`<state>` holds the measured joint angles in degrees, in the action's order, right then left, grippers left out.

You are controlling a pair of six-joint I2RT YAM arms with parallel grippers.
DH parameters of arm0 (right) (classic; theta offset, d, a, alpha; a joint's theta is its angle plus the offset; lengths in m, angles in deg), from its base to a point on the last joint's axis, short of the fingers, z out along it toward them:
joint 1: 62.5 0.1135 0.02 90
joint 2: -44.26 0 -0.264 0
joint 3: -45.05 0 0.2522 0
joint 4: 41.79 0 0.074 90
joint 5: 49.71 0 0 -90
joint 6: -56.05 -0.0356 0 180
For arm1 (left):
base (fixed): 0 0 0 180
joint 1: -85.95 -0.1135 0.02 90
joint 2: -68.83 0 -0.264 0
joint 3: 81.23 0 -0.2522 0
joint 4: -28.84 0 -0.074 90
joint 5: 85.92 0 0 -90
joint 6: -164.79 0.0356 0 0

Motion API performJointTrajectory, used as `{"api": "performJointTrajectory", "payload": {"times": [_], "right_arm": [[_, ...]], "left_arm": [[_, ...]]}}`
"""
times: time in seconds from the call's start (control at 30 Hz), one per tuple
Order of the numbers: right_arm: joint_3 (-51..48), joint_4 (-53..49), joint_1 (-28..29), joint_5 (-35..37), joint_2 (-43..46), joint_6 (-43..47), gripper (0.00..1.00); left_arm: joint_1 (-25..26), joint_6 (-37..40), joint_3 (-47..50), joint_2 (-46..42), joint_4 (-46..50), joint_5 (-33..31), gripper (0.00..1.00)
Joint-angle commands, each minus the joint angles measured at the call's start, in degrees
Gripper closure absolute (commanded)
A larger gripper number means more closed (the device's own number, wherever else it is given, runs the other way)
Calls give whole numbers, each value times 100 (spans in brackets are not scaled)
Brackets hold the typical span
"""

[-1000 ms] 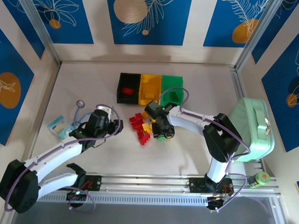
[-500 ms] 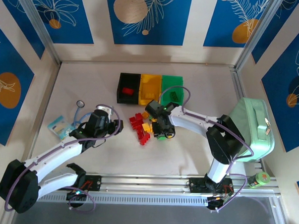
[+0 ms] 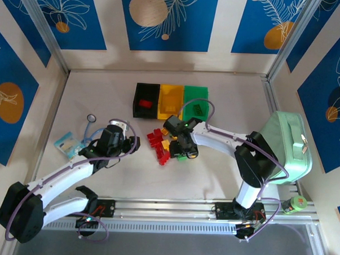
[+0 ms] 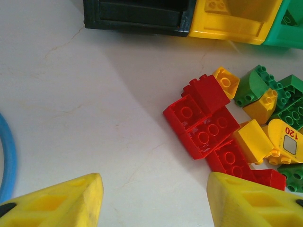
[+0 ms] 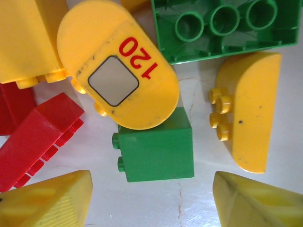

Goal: Sort the legos into containers by color
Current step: Pick up the lego from the center of the table, then place the lego in the container.

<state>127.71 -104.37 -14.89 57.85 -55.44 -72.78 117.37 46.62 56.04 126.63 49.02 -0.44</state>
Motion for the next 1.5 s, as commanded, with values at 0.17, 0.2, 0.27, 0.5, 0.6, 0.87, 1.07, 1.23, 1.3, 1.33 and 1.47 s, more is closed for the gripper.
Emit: {"api": "performJointTrajectory", "payload": {"times": [0.17,0.2,0.27,0.5,0.6,0.87,1.07,1.23,1.3,1.33,1.47], "right_arm": [[-50,57,-103,-112,-312,5,37],[-61,82,-119,-115,-333,2,38],[-79,151,-138,-166,-406,21,40],[-31,125,-86,-103,-590,24,54],[19,-4,-34,-2,-459,3,61],[608,-396,-149,293,194,251,63],[1345,-330,-939,121,258,774,63],[2169,-339,-1628,-192,-174,1127,63],[2482,-354,-1837,-284,-405,1242,63],[2673,-397,-1941,-306,-550,1300,63],[3420,-656,-2246,-278,-1173,1485,63]], "left_arm": [[52,17,93,-146,-16,12,40],[57,13,93,-144,-15,12,40],[57,13,93,-135,-34,12,40],[57,21,85,-142,-3,12,40],[57,41,85,-177,32,-21,40],[53,111,-59,-43,24,95,40],[129,205,-169,-70,125,93,40],[239,175,-153,-171,189,82,40],[295,177,-122,-212,222,64,40],[335,180,-102,-237,239,52,40],[530,172,-33,-340,291,-5,40]]}}
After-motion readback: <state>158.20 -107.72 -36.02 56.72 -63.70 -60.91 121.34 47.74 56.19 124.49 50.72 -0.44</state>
